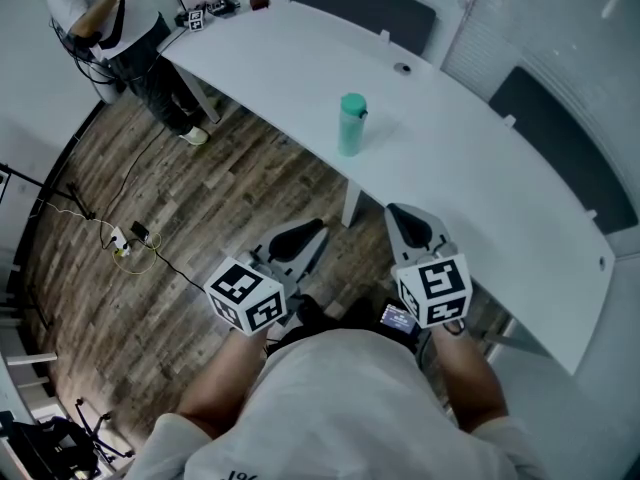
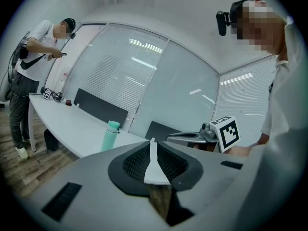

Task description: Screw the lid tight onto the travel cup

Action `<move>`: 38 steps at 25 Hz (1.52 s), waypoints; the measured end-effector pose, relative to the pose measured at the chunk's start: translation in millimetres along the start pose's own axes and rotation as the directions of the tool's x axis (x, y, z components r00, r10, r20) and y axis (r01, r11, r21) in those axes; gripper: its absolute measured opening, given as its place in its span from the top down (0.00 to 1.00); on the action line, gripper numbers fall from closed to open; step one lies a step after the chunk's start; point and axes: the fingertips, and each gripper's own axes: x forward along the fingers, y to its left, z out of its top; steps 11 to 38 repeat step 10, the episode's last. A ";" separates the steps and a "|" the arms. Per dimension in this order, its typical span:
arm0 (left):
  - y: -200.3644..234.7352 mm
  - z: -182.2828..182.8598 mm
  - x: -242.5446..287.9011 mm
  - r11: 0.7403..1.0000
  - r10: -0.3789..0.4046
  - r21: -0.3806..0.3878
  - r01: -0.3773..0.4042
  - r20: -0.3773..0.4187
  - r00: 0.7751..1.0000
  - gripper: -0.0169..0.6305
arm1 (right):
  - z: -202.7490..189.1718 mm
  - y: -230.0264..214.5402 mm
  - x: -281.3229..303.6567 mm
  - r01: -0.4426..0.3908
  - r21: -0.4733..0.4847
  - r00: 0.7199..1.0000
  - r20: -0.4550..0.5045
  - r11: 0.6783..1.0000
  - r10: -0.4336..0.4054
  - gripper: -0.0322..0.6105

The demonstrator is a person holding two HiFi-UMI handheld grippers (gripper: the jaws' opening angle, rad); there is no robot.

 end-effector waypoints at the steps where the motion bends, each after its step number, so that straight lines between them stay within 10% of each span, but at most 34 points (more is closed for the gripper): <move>1: 0.6 0.5 0.8 1.000 0.000 -0.001 0.000 0.000 1.000 0.87 | 0.4 -0.5 0.6 -0.001 -0.002 1.000 -0.002 1.000 0.001 0.92; 38: 20.2 29.2 10.9 0.999 0.014 0.031 -0.015 0.040 0.999 0.87 | 28.2 -16.9 23.1 -0.007 -0.035 0.999 0.032 0.999 0.008 0.92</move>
